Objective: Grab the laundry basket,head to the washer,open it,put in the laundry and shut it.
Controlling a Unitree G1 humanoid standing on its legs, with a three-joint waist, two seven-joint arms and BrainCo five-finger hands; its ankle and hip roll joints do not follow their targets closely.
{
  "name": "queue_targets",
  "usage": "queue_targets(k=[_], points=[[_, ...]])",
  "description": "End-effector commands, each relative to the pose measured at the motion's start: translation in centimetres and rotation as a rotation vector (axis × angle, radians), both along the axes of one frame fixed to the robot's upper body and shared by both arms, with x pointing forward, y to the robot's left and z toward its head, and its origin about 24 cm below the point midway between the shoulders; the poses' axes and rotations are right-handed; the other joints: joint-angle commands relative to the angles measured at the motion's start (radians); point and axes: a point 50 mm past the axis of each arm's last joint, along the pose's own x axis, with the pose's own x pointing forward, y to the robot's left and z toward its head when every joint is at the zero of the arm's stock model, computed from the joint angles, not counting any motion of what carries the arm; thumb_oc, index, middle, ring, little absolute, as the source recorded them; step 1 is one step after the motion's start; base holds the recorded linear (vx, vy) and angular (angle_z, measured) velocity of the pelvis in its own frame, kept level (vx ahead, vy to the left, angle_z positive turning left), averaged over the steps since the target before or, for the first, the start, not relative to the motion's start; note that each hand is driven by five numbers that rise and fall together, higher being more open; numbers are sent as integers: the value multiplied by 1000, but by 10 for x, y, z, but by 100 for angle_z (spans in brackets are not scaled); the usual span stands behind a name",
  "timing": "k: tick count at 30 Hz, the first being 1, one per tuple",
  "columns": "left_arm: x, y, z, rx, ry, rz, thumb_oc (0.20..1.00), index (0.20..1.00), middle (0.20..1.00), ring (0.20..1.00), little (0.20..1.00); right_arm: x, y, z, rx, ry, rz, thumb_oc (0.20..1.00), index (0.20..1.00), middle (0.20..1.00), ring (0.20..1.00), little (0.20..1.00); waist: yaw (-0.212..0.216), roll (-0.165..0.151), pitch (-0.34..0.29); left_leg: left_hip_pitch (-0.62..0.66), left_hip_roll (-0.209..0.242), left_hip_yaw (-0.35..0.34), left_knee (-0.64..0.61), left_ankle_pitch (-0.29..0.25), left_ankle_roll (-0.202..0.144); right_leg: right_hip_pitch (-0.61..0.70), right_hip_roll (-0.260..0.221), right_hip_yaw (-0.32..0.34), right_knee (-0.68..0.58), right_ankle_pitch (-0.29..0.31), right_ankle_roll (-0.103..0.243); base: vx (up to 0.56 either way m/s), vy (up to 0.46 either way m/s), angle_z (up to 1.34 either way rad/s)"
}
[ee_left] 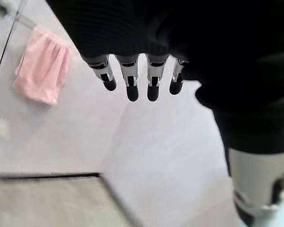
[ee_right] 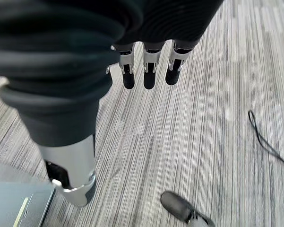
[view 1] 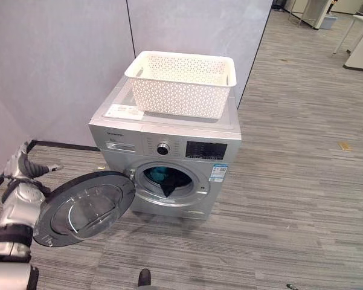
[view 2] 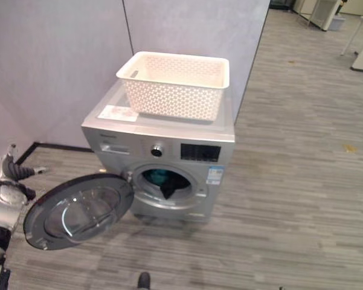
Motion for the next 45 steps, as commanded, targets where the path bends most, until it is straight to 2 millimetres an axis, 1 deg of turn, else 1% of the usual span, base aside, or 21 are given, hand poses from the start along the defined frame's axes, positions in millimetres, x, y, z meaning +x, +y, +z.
queue_targets(k=[1, 4, 7, 8, 9, 12, 16, 18, 21, 28, 32, 34, 35, 36, 38, 39, 40, 42, 43, 44, 45], points=[[5, 12, 41, 15, -53, 15, 1000, 1000, 1000, 1000, 1000, 38, 4, 8, 10, -105, 43, 1000, 1000, 1000, 1000, 1000, -44, -6, 22, -56, -7, 77, 75, -75, 36, -18, -66, 33, 96, -75, 17, 35, 64, 11], [7, 19, 60, -3, -21, 67, 1000, 1000, 1000, 1000, 1000, 55, 13, 10, 43, -153, 74, 1000, 1000, 1000, 1000, 1000, -58, -21, 47, -107, -3, 93, 106, -82, 39, -72, -77, 45, 107, -63, 17, -9, 46, -2], [-1, 27, 63, 24, 22, 101, 1000, 1000, 1000, 1000, 1000, 70, 23, 13, 51, -195, 149, 1000, 1000, 1000, 1000, 1000, -59, -43, 73, -147, 0, 99, 131, -104, 33, -113, -80, 61, 116, -73, 19, -45, 11, -14], [8, 22, 86, 79, -14, 94, 1000, 1000, 1000, 1000, 1000, 85, 28, 20, 55, -253, 202, 1000, 1000, 1000, 1000, 1000, -69, -55, 96, -181, 4, 101, 143, -103, 35, -153, -81, 68, 126, -68, 19, -43, 1, -14], [12, 19, 97, 100, -24, 89, 1000, 1000, 1000, 1000, 1000, 91, 31, 23, 58, -280, 215, 1000, 1000, 1000, 1000, 1000, -71, -64, 106, -197, 6, 102, 147, -102, 36, -172, -81, 69, 130, -65, 20, -105, 34, -20], [9, 22, 105, 109, -26, 117, 1000, 1000, 1000, 1000, 1000, 107, 35, 33, 53, -347, 268, 1000, 1000, 1000, 1000, 1000, -78, -87, 140, -234, 9, 107, 150, -100, 40, -224, -86, 73, 140, -51, 24, -49, 33, -10], [-10, 39, 107, 129, 9, 202, 1000, 1000, 1000, 1000, 1000, 119, 45, 41, 51, -398, 349, 1000, 1000, 1000, 1000, 1000, -87, -129, 164, -275, 13, 115, 159, -99, 43, -277, -86, 84, 145, -32, 32, -19, 24, -10], [-23, 49, 103, 136, 43, 255, 1000, 1000, 1000, 1000, 1000, 132, 48, 54, 49, -478, 402, 1000, 1000, 1000, 1000, 1000, -100, -163, 180, -298, 18, 118, 170, -101, 42, -305, -86, 89, 148, -14, 39, 3, 13, -14], [-41, 61, 87, 107, 87, 309, 1000, 1000, 1000, 1000, 1000, 143, 50, 67, 35, -547, 436, 1000, 1000, 1000, 1000, 1000, -114, -189, 192, -324, 23, 118, 180, -105, 43, -329, -82, 94, 149, 2, 44, -3, 10, -9], [-80, 80, 48, 80, 320, 386, 1000, 1000, 1000, 1000, 1000, 160, 47, 88, -7, -633, 473, 1000, 1000, 1000, 1000, 1000, -123, -225, 208, -353, 28, 116, 198, -122, 50, -362, -78, 103, 146, 31, 52, 17, 13, -9], [-83, 80, 37, 44, 323, 379, 1000, 1000, 1000, 1000, 1000, 162, 43, 94, -25, -661, 474, 1000, 1000, 1000, 1000, 1000, -126, -233, 217, -370, 30, 106, 211, -128, 51, -370, -74, 100, 146, 30, 50, 6, -11, -7], [-76, 73, 26, 5, 309, 346, 1000, 1000, 1000, 1000, 1000, 161, 42, 94, -27, -663, 459, 1000, 1000, 1000, 1000, 1000, -127, -238, 225, -387, 30, 93, 222, -132, 49, -378, -71, 96, 145, 31, 48, 17, -43, 0], [-69, 65, 10, -50, 303, 308, 1000, 1000, 1000, 1000, 1000, 159, 43, 90, -23, -652, 448, 1000, 1000, 1000, 1000, 1000, -126, -239, 226, -392, 28, 88, 226, -135, 50, -377, -71, 94, 145, 31, 48, 13, -53, 4], [-71, 49, -35, -140, 305, 294, 1000, 1000, 1000, 1000, 1000, 158, 47, 86, -16, -646, 413, 1000, 1000, 1000, 1000, 1000, -107, -242, 236, -398, 24, 82, 231, -136, 52, -376, -72, 88, 145, 28, 45, 9, -58, 9], [-61, 1, -105, -378, 322, 194, 1000, 1000, 1000, 1000, 1000, 158, 58, 80, 6, -632, 408, 1000, 1000, 1000, 1000, 1000, -104, -232, 238, -397, 18, 78, 237, -145, 55, -369, -74, 82, 146, 20, 39, 8, -44, 9], [-61, 1, -105, -379, 323, 194, 1000, 1000, 1000, 1000, 1000, 158, 58, 80, 6, -632, 408, 1000, 1000, 1000, 1000, 1000, -104, -232, 238, -397, 18, 78, 237, -145, 54, -369, -74, 82, 146, 20, 39, 12, -12, 9], [-59, -27, -135, -454, 368, 135, 1000, 1000, 1000, 1000, 1000, 156, 58, 78, 3, -620, 401, 1000, 1000, 1000, 1000, 1000, -97, -227, 239, -391, 15, 77, 238, -150, 57, -366, -74, 83, 148, 16, 37, 6, -8, 16], [-47, -69, -160, -514, 378, -18, 1000, 1000, 1000, 1000, 1000, 154, 53, 78, -14, -608, 405, 1000, 1000, 1000, 1000, 1000, -91, -208, 241, -373, 15, 79, 253, -166, 59, -356, -78, 90, 162, -6, 31, 10, 9, 10], [0, -92, -123, -544, 234, -186, 1000, 1000, 1000, 1000, 1000, 155, 43, 84, -37, -616, 405, 1000, 1000, 1000, 1000, 1000, -96, -196, 242, -369, 11, 76, 255, -170, 64, -355, -80, 94, 170, -12, 32, 7, 24, -3], [1, -93, -123, -545, 235, -185, 1000, 1000, 1000, 1000, 1000, 155, 43, 84, -36, -616, 402, 1000, 1000, 1000, 1000, 1000, -92, -196, 246, -367, 12, 76, 257, -172, 64, -353, -79, 94, 172, -13, 32, 23, 83, 5], [-4, -102, -88, -538, 146, -474, 1000, 1000, 1000, 1000, 1000, 143, 17, 86, -88, -565, 365, 1000, 1000, 1000, 1000, 1000, -66, -143, 262, -340, 8, 78, 265, -181, 71, -338, -93, 89, 202, -32, 35, 33, 87, 6]])
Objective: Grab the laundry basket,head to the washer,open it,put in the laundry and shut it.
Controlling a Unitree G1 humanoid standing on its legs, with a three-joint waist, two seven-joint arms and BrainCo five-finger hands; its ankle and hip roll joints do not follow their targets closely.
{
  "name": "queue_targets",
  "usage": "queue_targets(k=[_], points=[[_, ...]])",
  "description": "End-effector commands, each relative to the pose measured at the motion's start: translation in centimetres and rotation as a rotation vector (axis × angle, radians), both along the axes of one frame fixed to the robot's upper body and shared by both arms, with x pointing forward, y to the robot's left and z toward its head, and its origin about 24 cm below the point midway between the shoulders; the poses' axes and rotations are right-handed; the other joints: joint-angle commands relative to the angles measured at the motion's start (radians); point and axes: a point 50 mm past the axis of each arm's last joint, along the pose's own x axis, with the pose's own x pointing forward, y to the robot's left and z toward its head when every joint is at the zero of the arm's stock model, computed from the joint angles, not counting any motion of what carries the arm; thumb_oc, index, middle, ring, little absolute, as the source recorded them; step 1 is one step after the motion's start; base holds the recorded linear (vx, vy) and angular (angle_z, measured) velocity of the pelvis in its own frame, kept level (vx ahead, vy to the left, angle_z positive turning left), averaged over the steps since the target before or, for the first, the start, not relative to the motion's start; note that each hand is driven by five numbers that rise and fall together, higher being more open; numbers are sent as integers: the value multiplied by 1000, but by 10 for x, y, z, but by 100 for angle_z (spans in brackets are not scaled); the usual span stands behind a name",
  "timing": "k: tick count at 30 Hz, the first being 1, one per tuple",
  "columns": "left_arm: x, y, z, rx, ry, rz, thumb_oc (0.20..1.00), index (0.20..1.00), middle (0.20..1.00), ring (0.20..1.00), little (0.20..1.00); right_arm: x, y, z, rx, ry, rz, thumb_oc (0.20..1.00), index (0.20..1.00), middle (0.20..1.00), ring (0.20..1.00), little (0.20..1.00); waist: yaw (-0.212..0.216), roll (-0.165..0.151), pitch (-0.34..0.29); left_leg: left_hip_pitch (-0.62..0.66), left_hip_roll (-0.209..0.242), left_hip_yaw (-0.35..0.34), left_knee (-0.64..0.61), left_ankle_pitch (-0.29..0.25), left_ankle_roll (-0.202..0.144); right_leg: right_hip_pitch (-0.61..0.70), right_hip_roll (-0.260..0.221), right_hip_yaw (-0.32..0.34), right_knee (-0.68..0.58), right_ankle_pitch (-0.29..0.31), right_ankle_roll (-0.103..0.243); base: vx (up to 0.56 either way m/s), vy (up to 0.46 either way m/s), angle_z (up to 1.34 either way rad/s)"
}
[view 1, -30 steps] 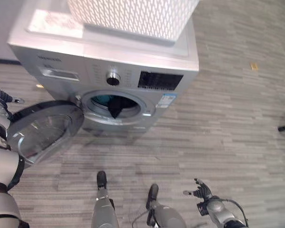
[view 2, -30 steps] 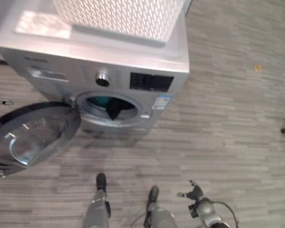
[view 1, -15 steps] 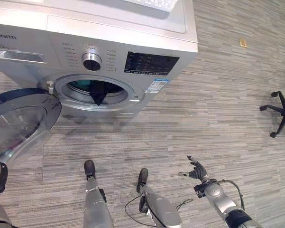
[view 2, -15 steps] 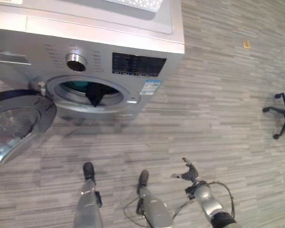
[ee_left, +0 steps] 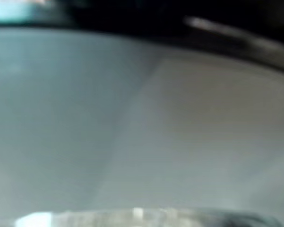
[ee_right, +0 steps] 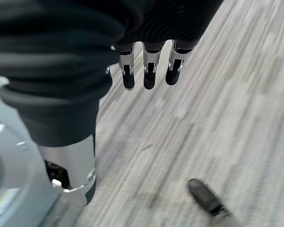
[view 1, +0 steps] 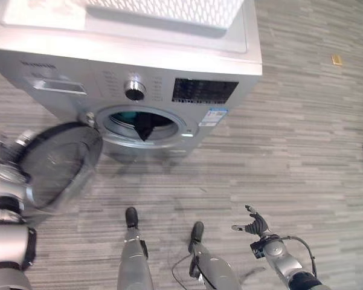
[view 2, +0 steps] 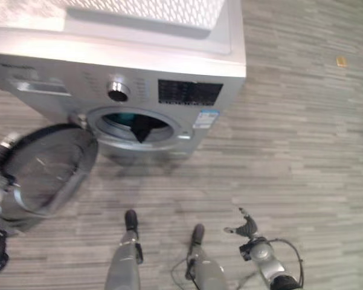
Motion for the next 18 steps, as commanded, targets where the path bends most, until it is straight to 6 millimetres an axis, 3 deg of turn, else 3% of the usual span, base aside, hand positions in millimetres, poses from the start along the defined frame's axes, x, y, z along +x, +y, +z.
queue_targets(k=[1, 4, 7, 13, 18], points=[[-44, -62, -72, -240, 192, -452, 1000, 1000, 1000, 1000, 1000, 1, -40, 18, -68, -27, -99, 1000, 1000, 1000, 1000, 1000, -9, -26, 81, 12, 6, 19, 77, -126, 35, -20, -72, 11, 198, -125, 33, 51, 100, -24], [-78, -83, -89, -434, 194, -547, 1000, 1000, 1000, 1000, 1000, -7, -50, 14, -61, 8, -120, 1000, 1000, 1000, 1000, 1000, 8, 2, 60, 64, 2, 31, 79, -130, 37, 15, -77, 12, 206, -144, 28, 61, 17, -16], [-99, -105, -105, -598, 186, -569, 1000, 1000, 1000, 1000, 1000, -15, -61, 12, -75, 28, -142, 1000, 1000, 1000, 1000, 1000, 7, 21, 27, 125, 11, 37, 61, -121, 32, 68, -75, 12, 193, -159, 23, 51, -44, -3], [-113, -134, -119, -731, 214, -616, 1000, 1000, 1000, 1000, 1000, -27, -72, 6, -107, 74, -174, 1000, 1000, 1000, 1000, 1000, -9, 55, -31, 227, 42, 59, 23, -99, 16, 148, -54, 25, 162, -177, 16, 17, -82, -12], [-108, -152, -130, -748, 188, -592, 1000, 1000, 1000, 1000, 1000, -64, -79, -20, -115, 245, -253, 1000, 1000, 1000, 1000, 1000, -33, 100, -106, 342, 83, 107, -51, -34, 1, 217, -8, 49, 144, -199, -9, -21, -116, -31]])
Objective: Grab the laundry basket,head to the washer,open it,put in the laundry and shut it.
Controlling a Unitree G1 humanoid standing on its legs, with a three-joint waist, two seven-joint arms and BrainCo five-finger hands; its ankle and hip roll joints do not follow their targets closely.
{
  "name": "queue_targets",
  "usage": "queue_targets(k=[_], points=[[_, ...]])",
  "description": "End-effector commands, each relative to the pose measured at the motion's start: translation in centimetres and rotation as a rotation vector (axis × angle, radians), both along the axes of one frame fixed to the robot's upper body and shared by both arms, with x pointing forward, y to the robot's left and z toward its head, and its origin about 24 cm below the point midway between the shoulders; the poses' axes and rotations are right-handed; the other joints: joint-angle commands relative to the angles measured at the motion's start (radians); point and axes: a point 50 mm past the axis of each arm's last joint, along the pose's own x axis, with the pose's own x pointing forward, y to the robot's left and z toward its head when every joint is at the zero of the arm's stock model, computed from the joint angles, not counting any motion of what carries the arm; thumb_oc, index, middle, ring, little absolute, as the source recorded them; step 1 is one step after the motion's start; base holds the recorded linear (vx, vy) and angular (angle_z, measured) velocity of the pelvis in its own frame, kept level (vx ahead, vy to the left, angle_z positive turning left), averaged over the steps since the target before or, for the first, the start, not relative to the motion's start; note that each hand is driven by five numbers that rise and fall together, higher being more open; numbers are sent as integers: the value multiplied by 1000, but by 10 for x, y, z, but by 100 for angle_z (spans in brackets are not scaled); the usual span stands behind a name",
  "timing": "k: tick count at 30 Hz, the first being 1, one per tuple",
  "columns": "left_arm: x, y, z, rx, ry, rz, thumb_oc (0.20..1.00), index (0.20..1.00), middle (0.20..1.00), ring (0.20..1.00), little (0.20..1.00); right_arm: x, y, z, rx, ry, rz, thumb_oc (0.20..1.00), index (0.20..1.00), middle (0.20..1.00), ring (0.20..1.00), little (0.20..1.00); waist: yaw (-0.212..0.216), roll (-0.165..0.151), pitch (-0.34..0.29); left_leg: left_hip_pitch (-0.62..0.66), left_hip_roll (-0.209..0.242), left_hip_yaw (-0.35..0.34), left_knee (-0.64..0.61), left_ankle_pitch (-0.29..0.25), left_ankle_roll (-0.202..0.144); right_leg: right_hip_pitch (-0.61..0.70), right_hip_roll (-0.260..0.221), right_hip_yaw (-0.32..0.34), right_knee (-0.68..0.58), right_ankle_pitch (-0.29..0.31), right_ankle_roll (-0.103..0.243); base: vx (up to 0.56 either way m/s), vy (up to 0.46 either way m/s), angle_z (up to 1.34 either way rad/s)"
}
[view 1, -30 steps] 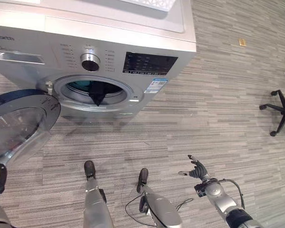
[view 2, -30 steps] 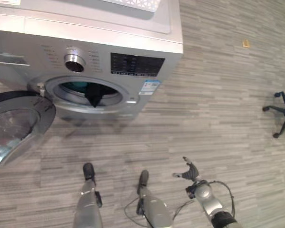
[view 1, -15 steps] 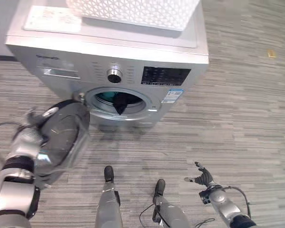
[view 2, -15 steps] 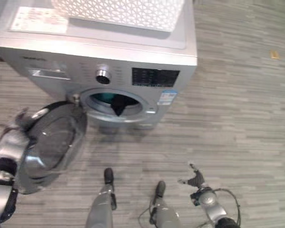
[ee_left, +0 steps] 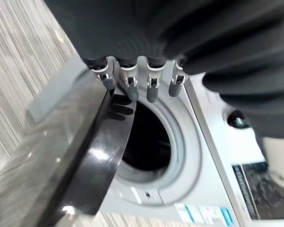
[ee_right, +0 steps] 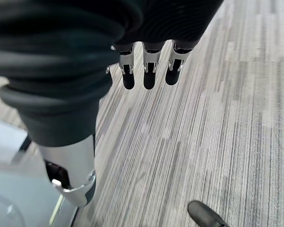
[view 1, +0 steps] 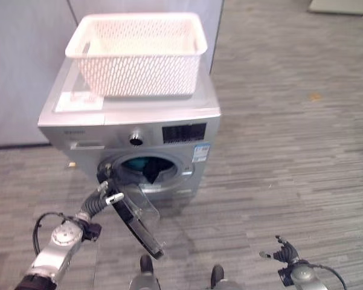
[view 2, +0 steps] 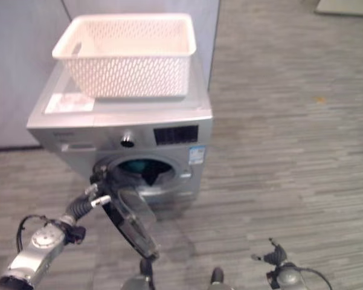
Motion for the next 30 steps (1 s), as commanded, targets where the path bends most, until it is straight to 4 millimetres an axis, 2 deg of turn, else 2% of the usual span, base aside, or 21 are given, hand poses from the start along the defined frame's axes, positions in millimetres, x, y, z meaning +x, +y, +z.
queue_targets(k=[1, 3, 4, 5, 6, 7, 9, 11, 14, 15, 17, 18, 19, 20, 21, 23, 24, 26, 27, 29, 30], points=[[-5, -46, -19, -73, 56, -179, 1000, 1000, 1000, 1000, 1000, 10, -15, 10, -44, -44, -44, 1000, 1000, 1000, 1000, 1000, -17, 16, 18, -23, 62, -10, 41, -5, 22, -22, -6, -23, 145, -163, -13, -11, -117, -24], [-5, -56, -29, -111, 77, -155, 1000, 1000, 1000, 1000, 1000, 4, -12, 6, 5, -50, -105, 1000, 1000, 1000, 1000, 1000, -28, 41, -3, 0, 77, 9, -20, 62, -3, 5, 20, -25, 116, -172, -22, -63, -137, -5], [-1, -61, -28, -97, 68, -181, 1000, 1000, 1000, 1000, 1000, 4, -10, 6, 13, -54, -105, 1000, 1000, 1000, 1000, 1000, -31, 48, -4, 1, 82, 12, -31, 72, -7, 8, 26, -26, 112, -175, -25, -93, -131, -3], [12, -75, -24, -23, 38, -275, 1000, 1000, 1000, 1000, 1000, 3, -6, 3, 24, -48, -97, 1000, 1000, 1000, 1000, 1000, -43, 54, -5, 1, 90, 22, -39, 86, -14, 14, 36, -30, 105, -184, -28, -96, -104, -9], [32, -105, -19, 45, -23, -407, 1000, 1000, 1000, 1000, 1000, 2, -1, 0, 28, -44, -79, 1000, 1000, 1000, 1000, 1000, -68, 63, 0, 9, 100, 31, -49, 97, -20, 22, 49, -26, 109, -196, -35, -94, -110, -5], [42, -123, -15, 86, -66, -475, 1000, 1000, 1000, 1000, 1000, 2, 3, -1, 34, -46, -63, 1000, 1000, 1000, 1000, 1000, -87, 63, 0, 12, 106, 36, -53, 102, -22, 22, 54, -20, 112, -201, -40, -58, -70, 6], [57, -174, -8, 185, -143, -673, 1000, 1000, 1000, 1000, 1000, 3, 7, -2, 26, -45, -22, 1000, 1000, 1000, 1000, 1000, -127, 64, -2, 19, 114, 51, -65, 108, -26, 19, 60, -8, 117, -204, -39, -11, -24, 8], [65, -215, -2, 265, -213, -800, 1000, 1000, 1000, 1000, 1000, -2, 11, -6, 22, -25, 5, 1000, 1000, 1000, 1000, 1000, -165, 63, -8, 23, 123, 64, -72, 108, -28, 10, 64, 5, 123, -204, -40, 24, -16, 0], [64, -265, 17, 445, -384, -1035, 1000, 1000, 1000, 1000, 1000, -6, 10, -5, 17, -33, 9, 1000, 1000, 1000, 1000, 1000, -208, 60, -7, 25, 131, 82, -74, 104, -30, -5, 65, 19, 136, -204, -39, 33, -1, -20], [64, -266, 16, 446, -386, -1036, 1000, 1000, 1000, 1000, 1000, -6, 10, -5, 17, -33, 7, 1000, 1000, 1000, 1000, 1000, -206, 60, -6, 25, 131, 83, -74, 104, -30, -5, 65, 19, 137, -205, -39, 18, 13, -20], [69, -287, 33, 608, -534, -1156, 1000, 1000, 1000, 1000, 1000, -1, 8, 0, 5, -67, 30, 1000, 1000, 1000, 1000, 1000, -241, 54, 5, 24, 130, 109, -77, 92, -32, -32, 56, 36, 149, -191, -29, -13, 51, -26], [73, -289, 37, 688, -581, -1186, 1000, 1000, 1000, 1000, 1000, 3, 7, 3, -1, -84, 49, 1000, 1000, 1000, 1000, 1000, -248, 52, 11, 22, 128, 116, -77, 89, -32, -44, 51, 44, 151, -183, -23, -25, 59, -37], [73, -290, 36, 689, -583, -1185, 1000, 1000, 1000, 1000, 1000, 4, 7, 3, -2, -85, 49, 1000, 1000, 1000, 1000, 1000, -247, 52, 11, 22, 128, 118, -77, 88, -31, -45, 51, 45, 151, -183, -23, -22, 62, -34], [77, -290, 39, 784, -621, -1218, 1000, 1000, 1000, 1000, 1000, 6, 8, 4, -1, -92, 73, 1000, 1000, 1000, 1000, 1000, -255, 52, 14, 21, 127, 129, -79, 84, -32, -60, 47, 54, 150, -175, -17, -47, 96, -34], [89, -275, 40, 924, -629, -1222, 1000, 1000, 1000, 1000, 1000, 13, 6, 9, -5, -114, 86, 1000, 1000, 1000, 1000, 1000, -261, 51, 27, 15, 121, 145, -79, 79, -33, -88, 37, 73, 150, -159, -6, -62, 124, -34], [99, -253, 47, 945, -630, -1167, 1000, 1000, 1000, 1000, 1000, 19, 5, 12, -5, -141, 80, 1000, 1000, 1000, 1000, 1000, -243, 52, 44, 5, 112, 155, -75, 75, -30, -113, 25, 82, 150, -144, 4, -64, 91, -38], [100, -251, 47, 947, -628, -1166, 1000, 1000, 1000, 1000, 1000, 19, 6, 12, -3, -142, 82, 1000, 1000, 1000, 1000, 1000, -244, 51, 44, 4, 112, 156, -75, 74, -30, -115, 24, 84, 150, -143, 5, -64, 69, -36], [97, -225, 75, 842, -728, -1088, 1000, 1000, 1000, 1000, 1000, 20, 9, 12, 24, -169, 42, 1000, 1000, 1000, 1000, 1000, -193, 51, 85, -18, 96, 142, -59, 69, -19, -137, 5, 76, 163, -140, 6, -77, 66, -7], [84, -198, 82, 719, -714, -1049, 1000, 1000, 1000, 1000, 1000, 18, 9, 10, 38, -174, -5, 1000, 1000, 1000, 1000, 1000, -156, 51, 123, -48, 85, 117, -19, 56, -13, -143, -8, 67, 174, -139, 5, -85, 58, 12], [68, -168, 77, 555, -623, -975, 1000, 1000, 1000, 1000, 1000, 20, 12, 9, 45, -174, -11, 1000, 1000, 1000, 1000, 1000, -133, 51, 151, -83, 76, 93, 19, 42, -8, -150, -18, 62, 172, -134, 2, -65, 66, 26], [51, -141, 63, 455, -528, -885, 1000, 1000, 1000, 1000, 1000, 24, 11, 10, 53, -184, -24, 1000, 1000, 1000, 1000, 1000, -105, 55, 174, -109, 70, 79, 41, 33, -3, -155, -26, 56, 167, -128, 0, -33, 62, 37]])
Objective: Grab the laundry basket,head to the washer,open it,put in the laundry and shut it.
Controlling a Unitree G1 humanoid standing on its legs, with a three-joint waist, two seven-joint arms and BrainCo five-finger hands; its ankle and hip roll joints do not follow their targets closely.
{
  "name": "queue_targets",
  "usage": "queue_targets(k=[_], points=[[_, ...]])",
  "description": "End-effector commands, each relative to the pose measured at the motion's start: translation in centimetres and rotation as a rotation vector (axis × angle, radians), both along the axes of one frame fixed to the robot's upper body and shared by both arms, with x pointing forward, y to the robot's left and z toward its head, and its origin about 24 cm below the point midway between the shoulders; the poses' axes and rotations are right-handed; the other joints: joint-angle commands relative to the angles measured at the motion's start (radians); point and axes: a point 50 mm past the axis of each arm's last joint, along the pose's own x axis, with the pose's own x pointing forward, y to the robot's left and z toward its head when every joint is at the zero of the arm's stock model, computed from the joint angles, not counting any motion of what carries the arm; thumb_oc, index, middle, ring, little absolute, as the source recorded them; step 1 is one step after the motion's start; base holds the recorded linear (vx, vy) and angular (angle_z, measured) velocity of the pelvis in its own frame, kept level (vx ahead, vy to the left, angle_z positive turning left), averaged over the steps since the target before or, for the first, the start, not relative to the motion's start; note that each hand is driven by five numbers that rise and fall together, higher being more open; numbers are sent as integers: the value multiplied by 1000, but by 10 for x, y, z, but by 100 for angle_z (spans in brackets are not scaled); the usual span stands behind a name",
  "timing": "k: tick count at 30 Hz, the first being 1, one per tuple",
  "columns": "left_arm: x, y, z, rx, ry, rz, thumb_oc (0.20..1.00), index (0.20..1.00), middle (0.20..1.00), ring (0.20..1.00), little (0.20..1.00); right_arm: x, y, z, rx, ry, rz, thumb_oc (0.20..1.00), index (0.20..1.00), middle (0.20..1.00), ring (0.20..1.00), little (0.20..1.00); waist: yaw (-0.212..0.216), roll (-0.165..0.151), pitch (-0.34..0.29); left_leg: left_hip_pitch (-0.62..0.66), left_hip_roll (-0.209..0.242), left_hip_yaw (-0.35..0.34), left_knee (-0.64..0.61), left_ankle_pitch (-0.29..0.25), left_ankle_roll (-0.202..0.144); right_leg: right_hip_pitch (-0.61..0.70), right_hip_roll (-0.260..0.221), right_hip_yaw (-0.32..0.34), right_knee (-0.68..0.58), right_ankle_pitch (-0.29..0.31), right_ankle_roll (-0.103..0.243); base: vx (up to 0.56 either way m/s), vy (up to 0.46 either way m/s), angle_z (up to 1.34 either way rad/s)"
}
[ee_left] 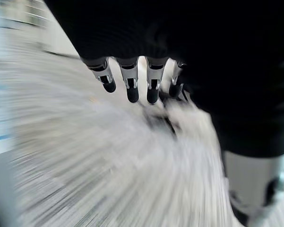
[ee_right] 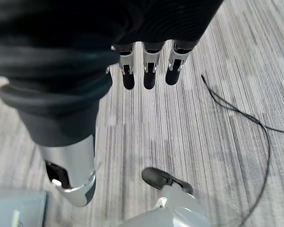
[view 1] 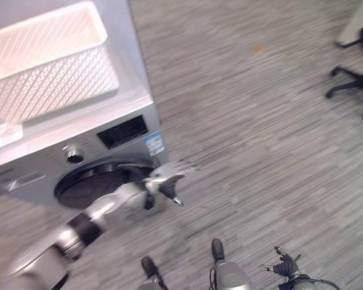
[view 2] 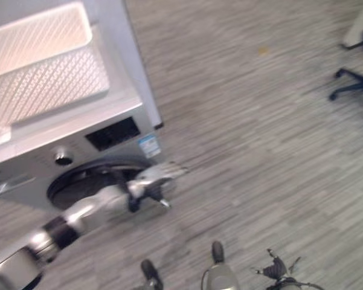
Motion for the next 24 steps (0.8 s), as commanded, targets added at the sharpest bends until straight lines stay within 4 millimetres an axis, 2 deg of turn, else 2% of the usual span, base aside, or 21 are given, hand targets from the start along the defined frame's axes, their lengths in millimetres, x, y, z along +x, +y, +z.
queue_targets(k=[1, 3, 5, 6, 10, 11, 12, 13, 15, 16, 17, 18, 19, 20, 22, 24], points=[[3, 0, -32, -184, 260, 90, 1000, 1000, 1000, 1000, 1000, 47, 9, 14, 42, -154, -15, 1000, 1000, 1000, 1000, 1000, -1, -59, 21, -102, 21, -48, 135, -45, 31, -36, -68, -31, 159, -178, 20, -24, 58, 34], [-13, 19, -58, -75, 403, 145, 1000, 1000, 1000, 1000, 1000, 58, 7, 19, 47, -172, -13, 1000, 1000, 1000, 1000, 1000, 15, -56, 37, -134, 9, -57, 152, -55, 38, -49, -77, -33, 146, -165, 23, 9, 65, 22], [-24, 32, -68, -12, 493, 157, 1000, 1000, 1000, 1000, 1000, 67, 7, 25, 53, -196, -4, 1000, 1000, 1000, 1000, 1000, 23, -54, 43, -157, 0, -59, 159, -62, 42, -58, -83, -32, 133, -156, 28, 49, 68, 18], [-31, 38, -74, 45, 563, 153, 1000, 1000, 1000, 1000, 1000, 76, 10, 29, 56, -206, 17, 1000, 1000, 1000, 1000, 1000, 30, -57, 46, -173, -13, -77, 167, -91, 35, -60, -88, -21, 118, -162, 36, 96, 47, 10], [-24, 44, -68, -8, 539, 207, 1000, 1000, 1000, 1000, 1000, 82, 14, 32, 69, -223, 32, 1000, 1000, 1000, 1000, 1000, 34, -66, 49, -195, -20, -82, 184, -104, 39, -71, -93, -19, 111, -157, 37, 23, 11, 3], [-10, 42, -68, -8, 469, 257, 1000, 1000, 1000, 1000, 1000, 85, 19, 32, 87, -232, 45, 1000, 1000, 1000, 1000, 1000, 28, -81, 53, -210, -25, -81, 188, -106, 40, -86, -95, -17, 111, -153, 37, -34, 3, -6], [16, 30, -69, 5, 367, 312, 1000, 1000, 1000, 1000, 1000, 91, 24, 34, 84, -246, 56, 1000, 1000, 1000, 1000, 1000, 19, -94, 65, -228, -27, -75, 191, -106, 41, -114, -97, -12, 120, -149, 37, -53, 6, -5], [32, 25, -68, 26, 307, 358, 1000, 1000, 1000, 1000, 1000, 95, 29, 35, 78, -255, 83, 1000, 1000, 1000, 1000, 1000, 7, -106, 72, -235, -26, -71, 192, -105, 41, -126, -98, -10, 123, -145, 36, -66, 12, -3], [59, 25, -77, 175, 247, 450, 1000, 1000, 1000, 1000, 1000, 107, 35, 41, 52, -280, 129, 1000, 1000, 1000, 1000, 1000, -17, -121, 87, -249, -22, -61, 188, -101, 41, -154, -95, 3, 127, -134, 39, -56, 25, -6], [77, 26, -73, 278, 194, 495, 1000, 1000, 1000, 1000, 1000, 117, 39, 45, 38, -302, 149, 1000, 1000, 1000, 1000, 1000, -28, -131, 98, -259, -20, -51, 187, -97, 41, -174, -92, 13, 130, -125, 43, -66, 34, -13], [94, 34, -60, 311, 168, 578, 1000, 1000, 1000, 1000, 1000, 123, 46, 48, 33, -317, 173, 1000, 1000, 1000, 1000, 1000, -45, -147, 105, -273, -15, -42, 188, -93, 41, -192, -89, 22, 130, -114, 44, -82, 30, -19], [113, 46, -34, 335, 97, 657, 1000, 1000, 1000, 1000, 1000, 132, 52, 53, 35, -350, 193, 1000, 1000, 1000, 1000, 1000, -64, -165, 114, -289, -8, -33, 188, -88, 39, -217, -84, 33, 132, -99, 48, -80, 8, -46], [125, 61, -11, 351, 51, 724, 1000, 1000, 1000, 1000, 1000, 138, 57, 58, 40, -379, 210, 1000, 1000, 1000, 1000, 1000, -76, -180, 118, -307, -2, -29, 189, -83, 39, -239, -81, 41, 132, -89, 50, -74, -11, -53], [137, 80, 20, 352, -17, 810, 1000, 1000, 1000, 1000, 1000, 142, 63, 63, 51, -410, 234, 1000, 1000, 1000, 1000, 1000, -96, -198, 120, -329, 8, -23, 188, -78, 37, -262, -77, 48, 129, -73, 55, -59, -28, -49], [147, 117, 77, 340, -131, 951, 1000, 1000, 1000, 1000, 1000, 147, 67, 75, 83, -487, 253, 1000, 1000, 1000, 1000, 1000, -133, -228, 120, -372, 20, -18, 189, -74, 33, -307, -72, 60, 118, -43, 64, -47, -22, -26], [144, 153, 134, 230, -237, 1100, 1000, 1000, 1000, 1000, 1000, 144, 63, 85, 108, -556, 223, 1000, 1000, 1000, 1000, 1000, -164, -246, 110, -434, 27, -20, 193, -70, 29, -354, -74, 65, 93, -11, 75, -34, -12, -21]])
